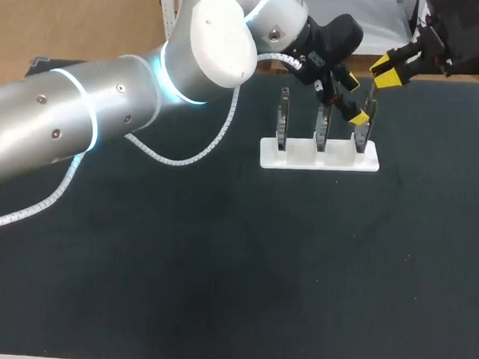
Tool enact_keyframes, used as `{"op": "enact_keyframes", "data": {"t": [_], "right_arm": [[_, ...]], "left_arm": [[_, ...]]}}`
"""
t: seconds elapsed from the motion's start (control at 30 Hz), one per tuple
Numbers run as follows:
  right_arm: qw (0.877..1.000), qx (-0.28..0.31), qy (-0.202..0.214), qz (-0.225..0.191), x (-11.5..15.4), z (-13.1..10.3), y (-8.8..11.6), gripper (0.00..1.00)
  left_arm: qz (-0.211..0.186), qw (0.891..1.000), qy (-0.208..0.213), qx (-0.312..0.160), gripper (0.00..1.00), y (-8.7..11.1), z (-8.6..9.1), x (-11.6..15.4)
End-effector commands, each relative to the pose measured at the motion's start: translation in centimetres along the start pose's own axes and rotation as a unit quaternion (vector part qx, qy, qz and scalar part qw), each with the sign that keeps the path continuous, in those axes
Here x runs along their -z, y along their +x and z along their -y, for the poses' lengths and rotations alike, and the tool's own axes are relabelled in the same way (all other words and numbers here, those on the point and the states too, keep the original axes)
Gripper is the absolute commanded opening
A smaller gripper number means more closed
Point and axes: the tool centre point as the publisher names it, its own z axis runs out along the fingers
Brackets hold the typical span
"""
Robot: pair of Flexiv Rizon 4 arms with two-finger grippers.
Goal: Pick up the optical module with the left hand, and insert it into the network port with the right hand.
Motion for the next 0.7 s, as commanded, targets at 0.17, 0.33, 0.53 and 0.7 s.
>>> {"op": "enact_keyframes", "data": {"t": [0.17, 0.33, 0.53, 0.7], "right_arm": [[1.000, 0.003, 0.012, 0.025, 0.8, 0.2, -0.9, 1.00], [0.999, 0.008, 0.014, 0.041, 1.5, 0.2, -1.6, 1.00], [0.998, 0.015, 0.018, 0.062, 2.3, 0.3, -2.8, 1.00], [0.997, 0.023, 0.023, 0.063, 2.7, 0.3, -3.5, 1.00]], "left_arm": [[-0.003, 1.000, 0.001, 0.001, 1.00, -0.1, -0.1, 0.0], [-0.003, 1.000, 0.001, 0.001, 1.00, -0.1, -0.1, 0.0], [-0.003, 1.000, 0.001, 0.001, 1.00, -0.1, -0.1, 0.0], [-0.003, 1.000, 0.001, 0.001, 1.00, -0.1, -0.1, 0.0]]}}
